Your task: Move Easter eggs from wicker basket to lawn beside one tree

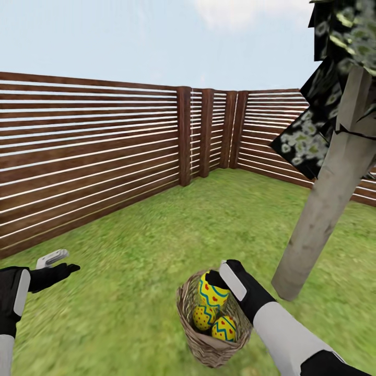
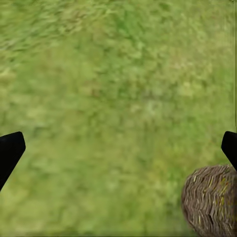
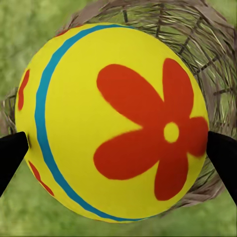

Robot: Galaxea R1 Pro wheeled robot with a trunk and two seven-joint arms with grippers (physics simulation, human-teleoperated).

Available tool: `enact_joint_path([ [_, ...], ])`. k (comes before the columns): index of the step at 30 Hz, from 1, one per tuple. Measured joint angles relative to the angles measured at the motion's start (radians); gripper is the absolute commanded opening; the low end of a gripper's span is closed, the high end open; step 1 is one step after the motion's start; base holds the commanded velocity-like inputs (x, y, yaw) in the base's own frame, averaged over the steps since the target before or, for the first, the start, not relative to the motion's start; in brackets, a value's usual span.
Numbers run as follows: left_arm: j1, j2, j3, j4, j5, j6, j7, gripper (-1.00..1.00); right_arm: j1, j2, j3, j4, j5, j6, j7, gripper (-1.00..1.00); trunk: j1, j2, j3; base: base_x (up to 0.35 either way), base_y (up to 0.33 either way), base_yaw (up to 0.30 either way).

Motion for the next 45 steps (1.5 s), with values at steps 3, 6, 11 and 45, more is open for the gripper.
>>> enact_joint_path([
  [3, 0.000, -0.004, 0.000, 0.000, 0.000, -0.001, 0.000, 1.00, 0.002, -0.002, -0.027, -0.008, -0.001, 0.008, 0.001, -1.00, -0.011, 0.021, 0.009, -0.040, 0.000, 0.000],
  [6, 0.000, -0.004, 0.000, 0.000, 0.000, -0.001, 0.000, 1.00, 0.003, -0.003, -0.035, -0.023, -0.001, 0.011, 0.002, -1.00, -0.023, 0.042, 0.019, -0.247, 0.000, 0.000],
  [11, 0.000, -0.004, 0.001, 0.000, 0.000, 0.000, 0.000, 1.00, 0.002, -0.041, -0.036, -0.139, -0.002, 0.005, 0.010, -1.00, -0.042, 0.077, 0.034, -0.075, 0.000, 0.000],
  [45, 0.000, -0.006, -0.001, -0.001, 0.000, -0.001, 0.000, 1.00, 0.158, -0.090, -0.245, -0.431, -0.001, -0.007, 0.222, -1.00, -0.172, 0.315, 0.148, -0.095, 0.000, -0.070],
])
